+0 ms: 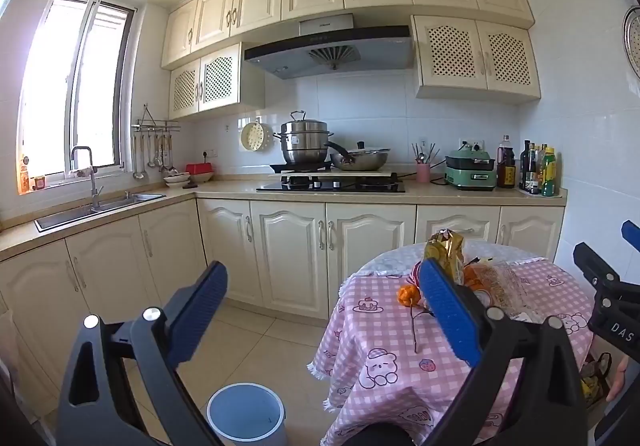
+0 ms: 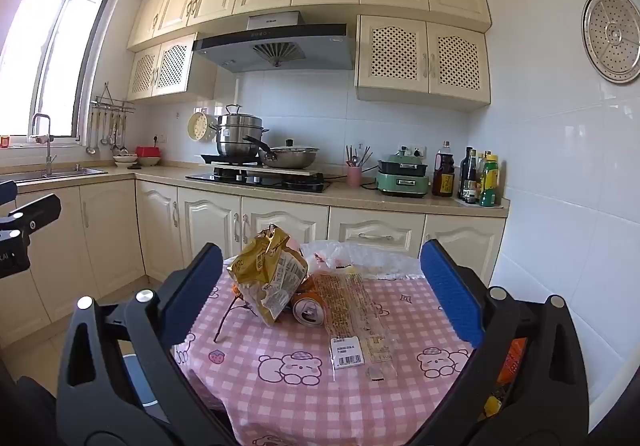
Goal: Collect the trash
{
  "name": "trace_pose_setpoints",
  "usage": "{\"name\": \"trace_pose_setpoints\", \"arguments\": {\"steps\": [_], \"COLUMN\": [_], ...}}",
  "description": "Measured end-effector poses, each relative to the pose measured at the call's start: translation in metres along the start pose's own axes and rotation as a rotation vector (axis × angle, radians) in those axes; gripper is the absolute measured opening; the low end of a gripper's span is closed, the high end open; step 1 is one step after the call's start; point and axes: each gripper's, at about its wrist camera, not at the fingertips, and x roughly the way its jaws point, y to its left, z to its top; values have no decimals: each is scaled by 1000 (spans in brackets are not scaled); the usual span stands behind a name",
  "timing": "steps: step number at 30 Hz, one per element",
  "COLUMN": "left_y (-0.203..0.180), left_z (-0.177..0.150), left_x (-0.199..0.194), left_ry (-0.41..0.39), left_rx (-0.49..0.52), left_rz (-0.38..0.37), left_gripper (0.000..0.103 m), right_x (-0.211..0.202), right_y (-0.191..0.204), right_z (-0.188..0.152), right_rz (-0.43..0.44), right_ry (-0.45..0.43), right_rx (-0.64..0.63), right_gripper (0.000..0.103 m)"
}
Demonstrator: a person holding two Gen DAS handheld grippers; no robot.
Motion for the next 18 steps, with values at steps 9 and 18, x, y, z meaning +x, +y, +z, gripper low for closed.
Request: {"name": "trace_pose_setpoints", "arguments": {"steps": [9,18], "left_y": [3,7], "left_z": [-6,-17], "left_x": [0,-4], "left_ry": [-1,3], "left_rx": [3,5], "left_rz": [0,-7], "left_gripper": [95,95], "right_x": [2,1], "right_y": [2,4], "right_z": [2,3], "right_rz": [1,2], "right_ry": [5,10], "right_rx": [-1,-3], "right_gripper": [97,97]}}
